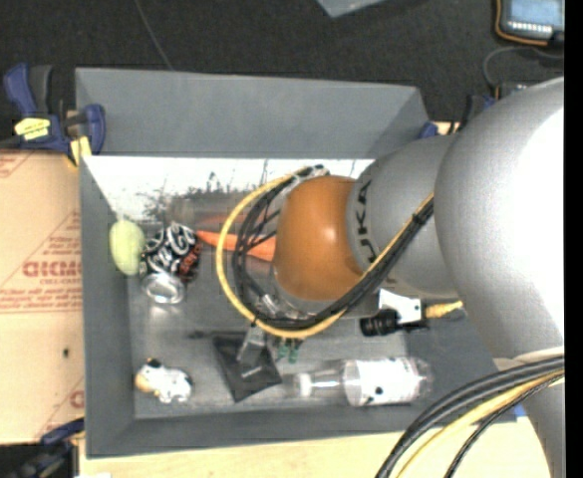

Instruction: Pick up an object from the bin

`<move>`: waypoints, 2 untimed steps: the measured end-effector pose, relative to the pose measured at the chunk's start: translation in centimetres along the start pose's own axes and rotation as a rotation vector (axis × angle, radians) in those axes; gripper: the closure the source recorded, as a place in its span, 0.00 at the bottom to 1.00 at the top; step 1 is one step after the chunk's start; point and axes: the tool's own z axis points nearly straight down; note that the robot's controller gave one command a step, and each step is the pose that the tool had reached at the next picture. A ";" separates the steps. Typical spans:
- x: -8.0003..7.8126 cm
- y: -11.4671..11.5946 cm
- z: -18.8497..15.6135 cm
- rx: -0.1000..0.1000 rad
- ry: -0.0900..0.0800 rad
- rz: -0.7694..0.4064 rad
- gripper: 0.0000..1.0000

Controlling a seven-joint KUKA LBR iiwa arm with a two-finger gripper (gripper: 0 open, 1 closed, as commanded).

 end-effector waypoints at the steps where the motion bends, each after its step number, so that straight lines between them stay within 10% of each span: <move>1: -0.2 0.1 -2.3 -0.004 -0.007 -0.001 1.00; 2: -0.3 0.2 -3.6 -0.006 -0.011 -0.002 1.00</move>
Offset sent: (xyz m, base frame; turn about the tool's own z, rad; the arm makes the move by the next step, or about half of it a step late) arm 0.0000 0.0000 0.0035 0.0000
